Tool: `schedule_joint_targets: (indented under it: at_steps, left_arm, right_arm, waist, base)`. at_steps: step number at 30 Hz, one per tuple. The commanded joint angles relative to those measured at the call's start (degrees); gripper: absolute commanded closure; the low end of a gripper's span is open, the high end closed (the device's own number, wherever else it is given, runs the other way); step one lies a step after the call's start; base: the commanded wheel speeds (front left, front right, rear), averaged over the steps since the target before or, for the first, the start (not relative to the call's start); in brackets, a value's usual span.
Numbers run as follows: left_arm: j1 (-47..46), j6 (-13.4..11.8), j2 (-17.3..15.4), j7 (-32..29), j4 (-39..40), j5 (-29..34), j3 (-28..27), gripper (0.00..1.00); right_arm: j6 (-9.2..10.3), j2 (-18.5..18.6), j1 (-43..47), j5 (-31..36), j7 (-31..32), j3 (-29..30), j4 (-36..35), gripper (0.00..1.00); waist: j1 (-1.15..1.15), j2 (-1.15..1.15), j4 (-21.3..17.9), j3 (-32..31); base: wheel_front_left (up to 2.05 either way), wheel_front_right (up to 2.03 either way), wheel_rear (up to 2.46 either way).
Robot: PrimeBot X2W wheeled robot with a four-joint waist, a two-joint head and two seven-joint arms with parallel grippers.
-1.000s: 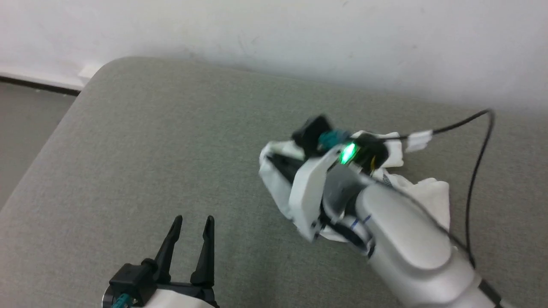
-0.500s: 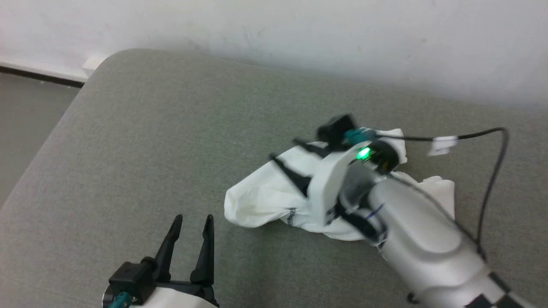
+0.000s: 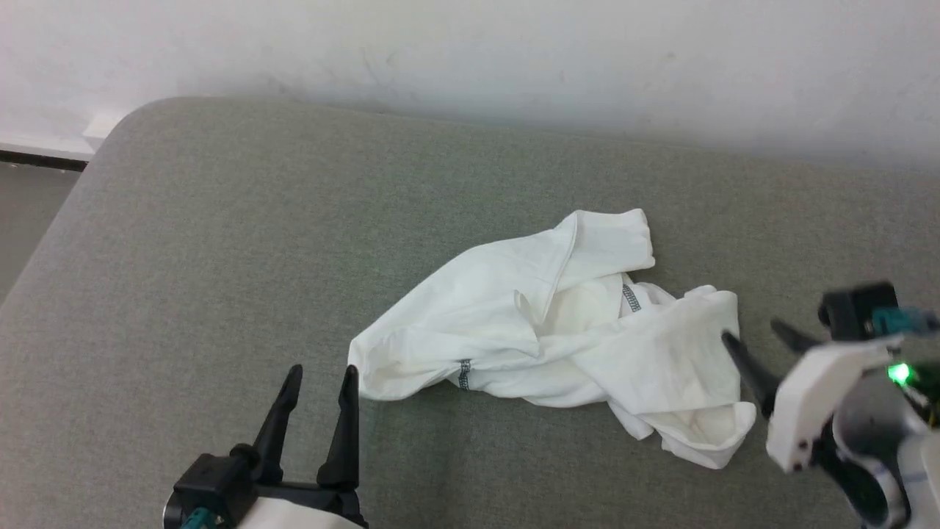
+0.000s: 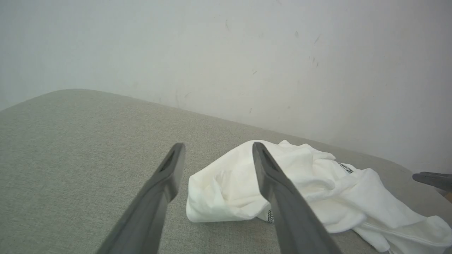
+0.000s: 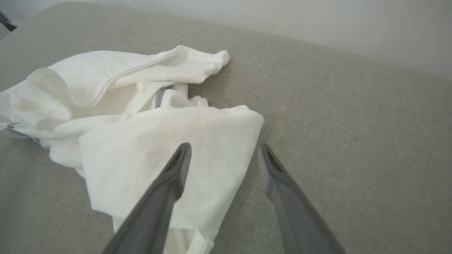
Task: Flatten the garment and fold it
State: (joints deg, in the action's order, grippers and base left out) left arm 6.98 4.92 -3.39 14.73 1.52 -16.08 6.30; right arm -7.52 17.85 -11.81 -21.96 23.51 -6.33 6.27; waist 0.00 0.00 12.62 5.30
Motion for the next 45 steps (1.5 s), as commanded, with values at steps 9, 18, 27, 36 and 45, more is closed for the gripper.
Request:
schedule_joint_targets:
  at_steps: [9,18,27,36,45]
  left_arm:
    - [0.1,0.1,-0.7,0.3,-0.1,0.6,-0.6,0.00]
    - [0.8,-0.3,-1.2,0.3,-0.7,0.4,-0.6,0.00]
    - [1.3,-1.1,-1.5,0.3,1.0,0.1,-1.4,0.00]
    - [0.2,-0.9,-1.3,0.3,1.6,0.1,-1.3,0.00]
    - [-0.9,-0.3,-2.0,0.3,0.9,0.2,-1.0,0.00]
  right_arm:
    - [0.03,-6.9,13.3,4.6,6.6,4.7,-7.5,0.00]
    - [0.03,-8.3,11.4,10.1,0.7,6.0,1.2,1.00]
    - [0.03,-8.0,4.2,10.2,-3.7,9.1,-5.9,1.00]
    - [0.03,-3.2,-0.3,14.9,-2.0,22.6,-17.1,1.00]
    - [0.03,-7.2,14.3,21.8,-3.5,40.1,-15.3,1.00]
  waist:
    - [0.00,0.00,0.7,0.4]
    - [0.00,0.00,0.8,-1.8]
    - [0.00,0.00,-2.8,-1.6]
    - [0.00,0.00,-5.7,0.9]
    - [0.00,0.00,-4.2,3.5]
  base:
    - [0.00,0.00,0.00]
    - [0.00,0.00,0.00]
    - [0.00,0.00,0.00]
    - [0.00,0.00,0.00]
    - [0.00,0.00,0.00]
